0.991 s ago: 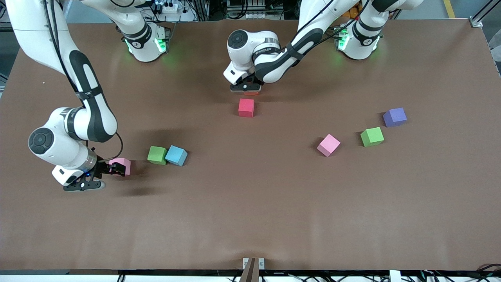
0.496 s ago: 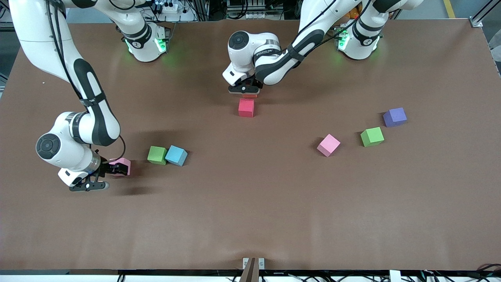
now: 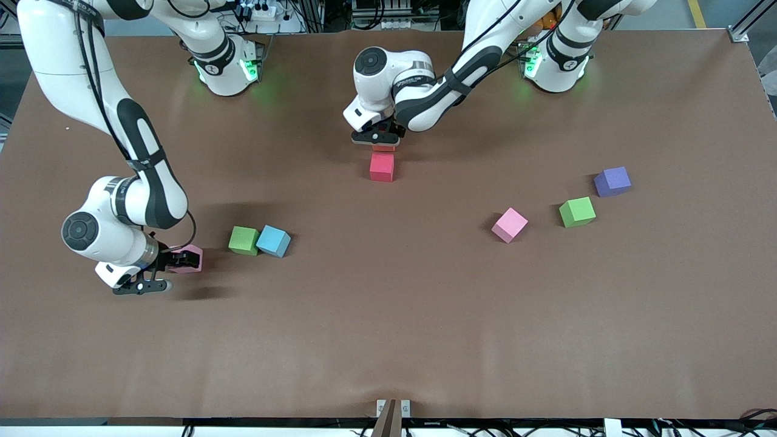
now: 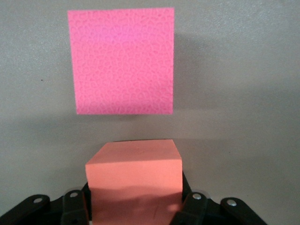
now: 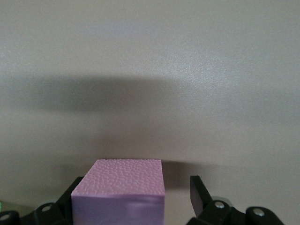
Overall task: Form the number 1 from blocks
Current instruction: 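Lower the orange cube against the red cube while the right gripper grasps pink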
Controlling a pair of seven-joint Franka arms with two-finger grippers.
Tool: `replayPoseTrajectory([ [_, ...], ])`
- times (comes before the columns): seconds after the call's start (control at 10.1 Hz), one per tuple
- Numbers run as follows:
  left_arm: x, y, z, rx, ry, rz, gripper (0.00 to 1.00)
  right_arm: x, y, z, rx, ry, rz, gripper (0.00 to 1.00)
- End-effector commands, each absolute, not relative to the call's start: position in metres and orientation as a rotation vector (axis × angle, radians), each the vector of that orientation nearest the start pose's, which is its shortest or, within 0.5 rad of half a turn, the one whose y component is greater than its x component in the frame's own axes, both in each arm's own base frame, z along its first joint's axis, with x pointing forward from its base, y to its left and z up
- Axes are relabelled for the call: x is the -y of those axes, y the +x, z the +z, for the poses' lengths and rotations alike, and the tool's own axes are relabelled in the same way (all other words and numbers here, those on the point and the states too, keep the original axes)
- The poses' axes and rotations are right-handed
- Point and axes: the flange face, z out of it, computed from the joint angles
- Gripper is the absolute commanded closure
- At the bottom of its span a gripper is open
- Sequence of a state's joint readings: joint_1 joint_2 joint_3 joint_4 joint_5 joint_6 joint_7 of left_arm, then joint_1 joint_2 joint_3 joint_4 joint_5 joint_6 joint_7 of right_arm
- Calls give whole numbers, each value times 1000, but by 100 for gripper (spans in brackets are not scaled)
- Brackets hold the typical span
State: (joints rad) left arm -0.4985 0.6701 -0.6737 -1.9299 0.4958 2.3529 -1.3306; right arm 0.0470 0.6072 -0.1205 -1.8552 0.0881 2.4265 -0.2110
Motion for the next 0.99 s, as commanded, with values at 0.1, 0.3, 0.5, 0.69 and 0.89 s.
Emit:
replayPoseTrajectory([
  [0.1,553,264,189,-202,-3099,91,100,42,633,187,172,-3136,104,26],
  [0.3,553,268,191,-189,-3103,89,100,41,633,189,161,-3129,126,35],
  [0.5,551,275,192,-171,-3107,84,100,41,634,193,160,-3128,121,35],
  [0.69,549,278,193,-164,-3110,81,100,42,639,213,156,-3130,71,35],
  [0.89,550,279,194,-160,-3112,79,100,37,644,259,162,-3128,-21,35],
])
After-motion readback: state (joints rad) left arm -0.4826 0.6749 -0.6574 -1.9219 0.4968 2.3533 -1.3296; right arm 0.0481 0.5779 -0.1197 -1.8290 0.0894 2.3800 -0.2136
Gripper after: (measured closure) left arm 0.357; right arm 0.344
